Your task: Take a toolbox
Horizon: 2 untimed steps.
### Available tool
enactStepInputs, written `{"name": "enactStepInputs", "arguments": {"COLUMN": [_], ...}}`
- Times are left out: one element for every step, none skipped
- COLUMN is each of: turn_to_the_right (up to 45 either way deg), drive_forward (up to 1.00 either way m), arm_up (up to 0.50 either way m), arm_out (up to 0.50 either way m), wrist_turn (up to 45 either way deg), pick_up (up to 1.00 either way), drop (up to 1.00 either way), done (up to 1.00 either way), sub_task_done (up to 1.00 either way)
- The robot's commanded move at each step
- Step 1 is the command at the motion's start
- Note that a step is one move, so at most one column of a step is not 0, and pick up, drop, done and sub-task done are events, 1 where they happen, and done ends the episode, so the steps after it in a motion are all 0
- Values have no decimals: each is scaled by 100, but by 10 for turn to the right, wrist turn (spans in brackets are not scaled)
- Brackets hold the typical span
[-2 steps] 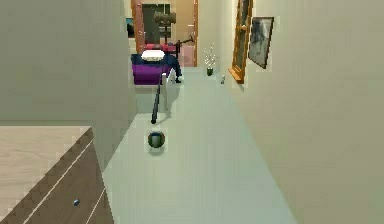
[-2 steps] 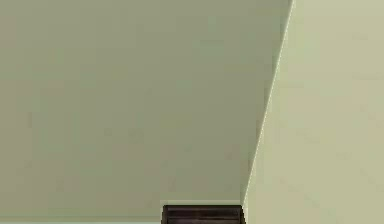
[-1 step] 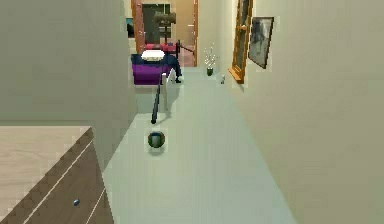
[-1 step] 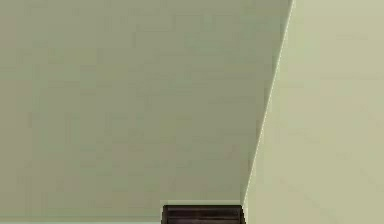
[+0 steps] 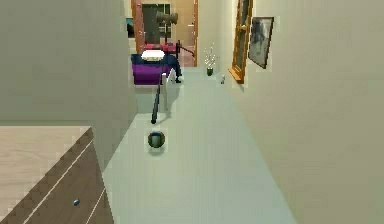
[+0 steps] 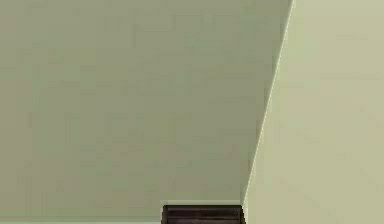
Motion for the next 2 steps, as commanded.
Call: {"name": "enactStepInputs", "arguments": {"turn_to_the_right": [0, 0], "drive_forward": [0, 0], "arm_up": [0, 0], "arm_out": [0, 0], "wrist_turn": [450, 450], "pick_up": [0, 0], "drop": [0, 0], "done": [0, 0], "sub_task_done": [0, 0]}}
